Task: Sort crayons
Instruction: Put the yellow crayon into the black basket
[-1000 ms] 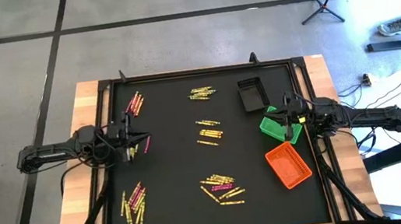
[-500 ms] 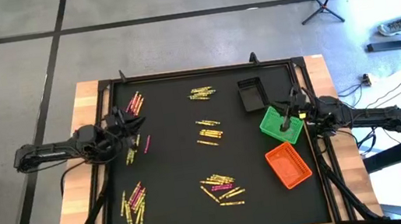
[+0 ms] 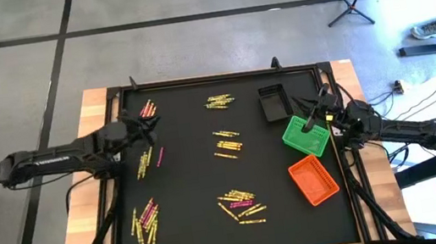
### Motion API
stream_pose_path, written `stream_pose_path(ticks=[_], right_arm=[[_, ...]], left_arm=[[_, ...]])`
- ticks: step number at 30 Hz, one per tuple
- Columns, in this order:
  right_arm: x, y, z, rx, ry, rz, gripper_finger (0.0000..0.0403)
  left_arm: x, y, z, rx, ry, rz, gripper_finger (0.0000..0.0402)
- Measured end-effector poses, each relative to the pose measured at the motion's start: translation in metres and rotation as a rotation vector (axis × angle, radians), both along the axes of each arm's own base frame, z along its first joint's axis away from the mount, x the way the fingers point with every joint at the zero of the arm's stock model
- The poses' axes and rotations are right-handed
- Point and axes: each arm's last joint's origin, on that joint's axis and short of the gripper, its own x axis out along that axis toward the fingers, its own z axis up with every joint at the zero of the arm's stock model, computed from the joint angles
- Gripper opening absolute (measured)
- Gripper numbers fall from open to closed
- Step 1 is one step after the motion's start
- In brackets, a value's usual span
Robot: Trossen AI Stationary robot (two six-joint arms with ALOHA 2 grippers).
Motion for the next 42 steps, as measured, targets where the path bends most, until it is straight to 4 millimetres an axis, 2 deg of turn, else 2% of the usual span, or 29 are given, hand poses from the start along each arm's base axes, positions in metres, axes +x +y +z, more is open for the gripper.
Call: stream_pose_path(ticks=[6,10,14,18,21,23,28,36,42], right_arm=[[0.004,-0.009,0.011,-0.074,-0.089,-0.012,0.0002],[0.003,-0.013,0.021,-0.132,-0.189,-0.035,0.0002],[-0.002,-0.013,0.034,-0.172,-0.343,-0.046,0.0003],[-0.004,-0.012,0.038,-0.195,-0.374,-0.049,0.0003],[-0.005,-0.011,0.042,-0.214,-0.394,-0.052,0.0003],[-0.004,-0.011,0.043,-0.221,-0.389,-0.022,0.0003],[0.0,-0.01,0.047,-0.223,-0.359,0.061,0.0003],[0.013,-0.016,0.051,-0.225,-0.291,0.051,0.0003],[0.031,-0.024,0.051,-0.204,-0.198,0.017,0.0003]], left_arm=[[0.013,0.019,0.018,-0.128,0.159,0.095,0.002],[0.022,0.033,0.021,-0.194,0.269,0.162,0.002],[0.03,0.049,0.01,-0.316,0.341,0.145,0.002],[0.034,0.062,-0.007,-0.411,0.423,0.141,0.002],[0.034,0.07,-0.016,-0.401,0.518,0.072,0.002],[0.036,0.074,-0.019,-0.382,0.554,0.051,0.002],[0.035,0.084,-0.026,-0.405,0.543,0.146,0.0025],[0.027,0.109,-0.04,-0.534,0.572,0.195,0.0094],[0.032,0.126,-0.043,-0.564,0.6,0.207,0.0103]])
